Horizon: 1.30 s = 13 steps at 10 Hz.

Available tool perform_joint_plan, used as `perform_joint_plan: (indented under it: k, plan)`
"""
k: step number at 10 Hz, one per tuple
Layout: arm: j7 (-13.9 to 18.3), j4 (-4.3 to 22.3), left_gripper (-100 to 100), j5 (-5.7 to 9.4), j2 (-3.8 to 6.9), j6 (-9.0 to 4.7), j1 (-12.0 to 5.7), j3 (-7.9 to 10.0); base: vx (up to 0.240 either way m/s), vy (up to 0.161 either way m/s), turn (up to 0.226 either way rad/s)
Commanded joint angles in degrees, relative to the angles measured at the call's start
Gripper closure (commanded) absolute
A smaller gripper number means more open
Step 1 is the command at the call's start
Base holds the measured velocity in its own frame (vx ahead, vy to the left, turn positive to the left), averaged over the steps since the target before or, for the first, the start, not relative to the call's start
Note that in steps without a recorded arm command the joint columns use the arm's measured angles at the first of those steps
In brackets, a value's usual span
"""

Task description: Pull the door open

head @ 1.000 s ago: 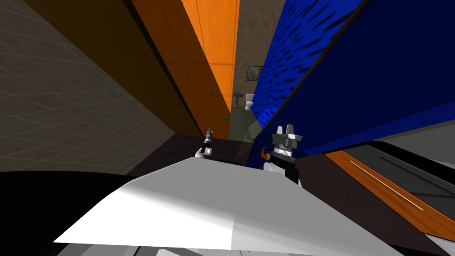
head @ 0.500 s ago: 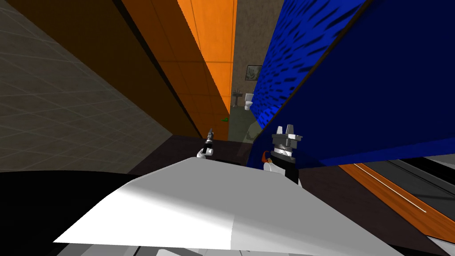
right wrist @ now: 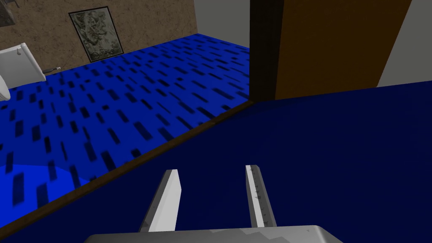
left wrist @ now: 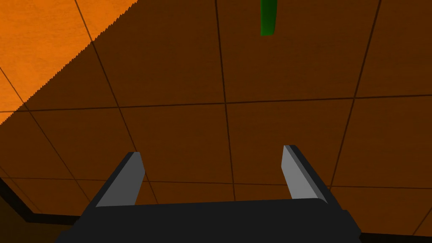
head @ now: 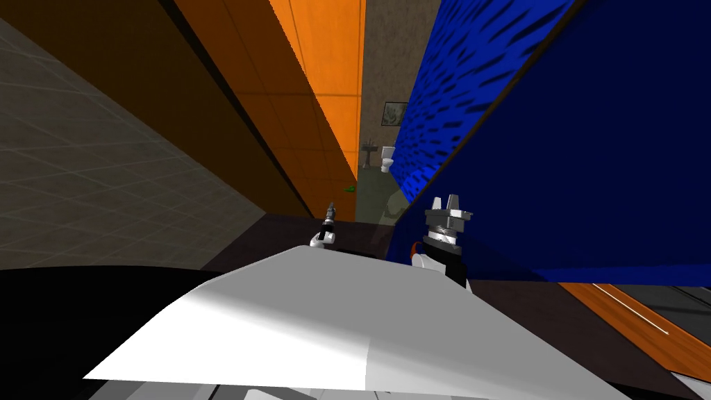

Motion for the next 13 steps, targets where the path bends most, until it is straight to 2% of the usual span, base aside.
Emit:
perform_joint_plan:
  k: [1, 2, 3, 8, 13]
  plan:
    - [-0.1, 1.9, -100, 0.12, -0.36, -0.31, -0.75, 0.08, 0.109, -0.005, -0.025]
    - [-0.3, 4.1, -100, 0.26, -0.89, -0.63, -1.71, 0.18, 0.143, 0.006, -0.049]
    - [-0.4, 5.3, -100, 0.33, -1.15, -0.79, -2.19, 0.23, 0.133, 0.003, -0.039]
    - [-0.9, 9.9, -100, 0.60, -2.52, -1.43, -4.13, 0.44, 0.104, -0.002, -0.021]
    - [-1.3, 15.2, -100, 0.91, -4.60, -2.19, -6.38, 0.68, 0.144, -0.004, -0.022]
